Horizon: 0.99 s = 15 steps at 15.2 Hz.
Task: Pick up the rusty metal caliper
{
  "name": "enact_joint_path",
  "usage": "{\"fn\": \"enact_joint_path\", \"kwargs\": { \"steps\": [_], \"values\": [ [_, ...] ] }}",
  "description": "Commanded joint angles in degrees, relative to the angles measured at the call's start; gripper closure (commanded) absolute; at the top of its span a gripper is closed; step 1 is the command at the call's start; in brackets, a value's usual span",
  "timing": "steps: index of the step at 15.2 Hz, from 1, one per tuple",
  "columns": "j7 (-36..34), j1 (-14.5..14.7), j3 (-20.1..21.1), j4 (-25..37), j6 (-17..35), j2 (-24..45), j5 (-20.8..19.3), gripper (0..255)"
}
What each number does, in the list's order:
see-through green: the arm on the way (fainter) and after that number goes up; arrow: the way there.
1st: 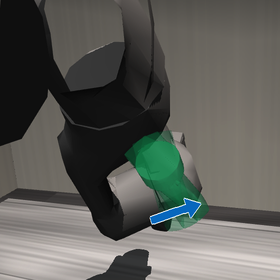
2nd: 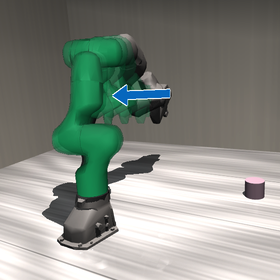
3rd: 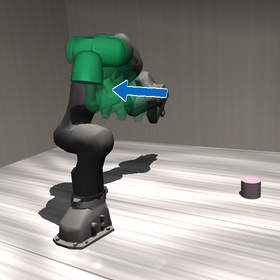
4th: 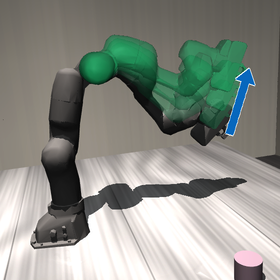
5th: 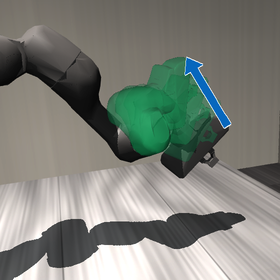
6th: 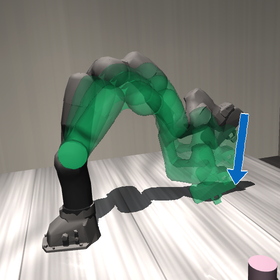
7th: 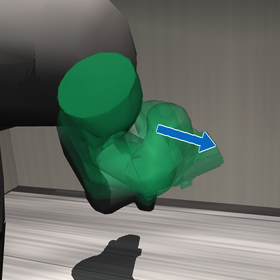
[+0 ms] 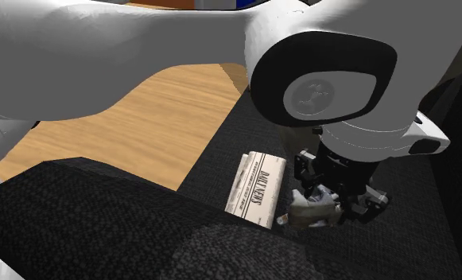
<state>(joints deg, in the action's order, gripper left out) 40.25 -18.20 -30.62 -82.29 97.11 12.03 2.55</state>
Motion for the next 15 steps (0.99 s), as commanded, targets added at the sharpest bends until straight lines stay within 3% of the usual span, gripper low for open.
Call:
{"fn": "enact_joint_path", "kwargs": {
  "steps": [1, 15],
  "values": [
    [0.15, -0.14, 0.00, 1.14, -0.94, 0.40, 0.20, 255],
    [1.91, -3.52, -0.38, 19.95, -14.54, 6.12, 3.39, 255]
  ]
}}
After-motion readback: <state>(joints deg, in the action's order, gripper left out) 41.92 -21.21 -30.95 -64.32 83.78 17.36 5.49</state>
